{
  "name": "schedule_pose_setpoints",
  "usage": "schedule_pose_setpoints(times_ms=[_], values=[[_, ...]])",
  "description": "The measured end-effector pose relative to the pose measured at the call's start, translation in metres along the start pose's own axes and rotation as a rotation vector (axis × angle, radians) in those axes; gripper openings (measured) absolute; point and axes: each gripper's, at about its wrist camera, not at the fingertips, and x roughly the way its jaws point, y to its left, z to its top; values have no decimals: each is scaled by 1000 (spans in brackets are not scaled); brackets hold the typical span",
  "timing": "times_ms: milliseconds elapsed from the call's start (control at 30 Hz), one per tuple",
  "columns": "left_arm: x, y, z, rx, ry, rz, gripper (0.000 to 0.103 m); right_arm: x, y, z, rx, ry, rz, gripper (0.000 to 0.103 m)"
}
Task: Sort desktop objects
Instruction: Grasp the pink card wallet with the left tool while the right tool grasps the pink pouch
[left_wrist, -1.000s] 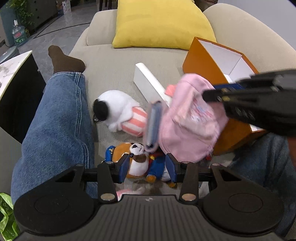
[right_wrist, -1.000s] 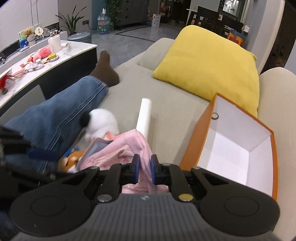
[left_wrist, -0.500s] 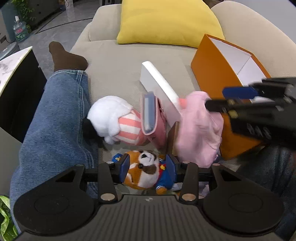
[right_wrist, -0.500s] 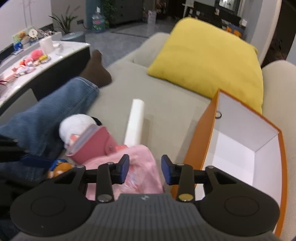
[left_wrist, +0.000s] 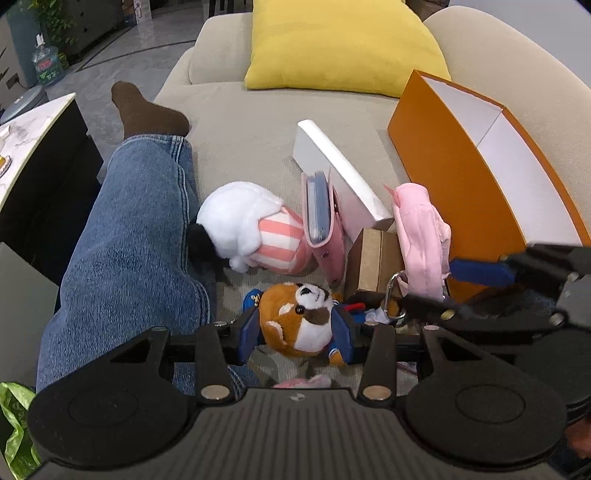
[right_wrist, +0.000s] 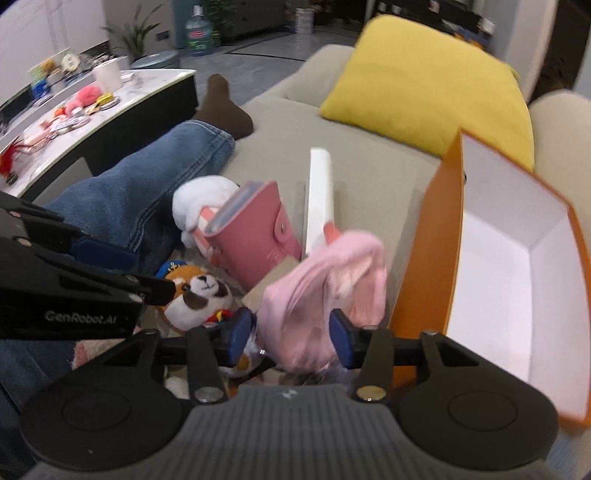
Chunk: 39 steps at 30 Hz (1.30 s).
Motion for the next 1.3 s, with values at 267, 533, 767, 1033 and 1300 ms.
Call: schedule_pose_setpoints(times_ms=[267, 533, 767, 1033, 1300], values=[[-2, 0, 8, 34, -34, -27, 50, 15, 1, -4, 17, 20, -58, 34], [12, -2, 38, 53, -52, -82, 53, -19, -34, 29, 88, -48, -55, 22], [37, -5, 67, 45, -5, -99, 54, 3, -58, 47, 139, -30, -104, 24], [60, -6, 74, 39, 43, -126, 34, 17, -70, 49, 152, -51, -121, 25], [42, -9, 69, 21, -31, -112, 19, -2, -76, 45, 211, -110, -49, 22]])
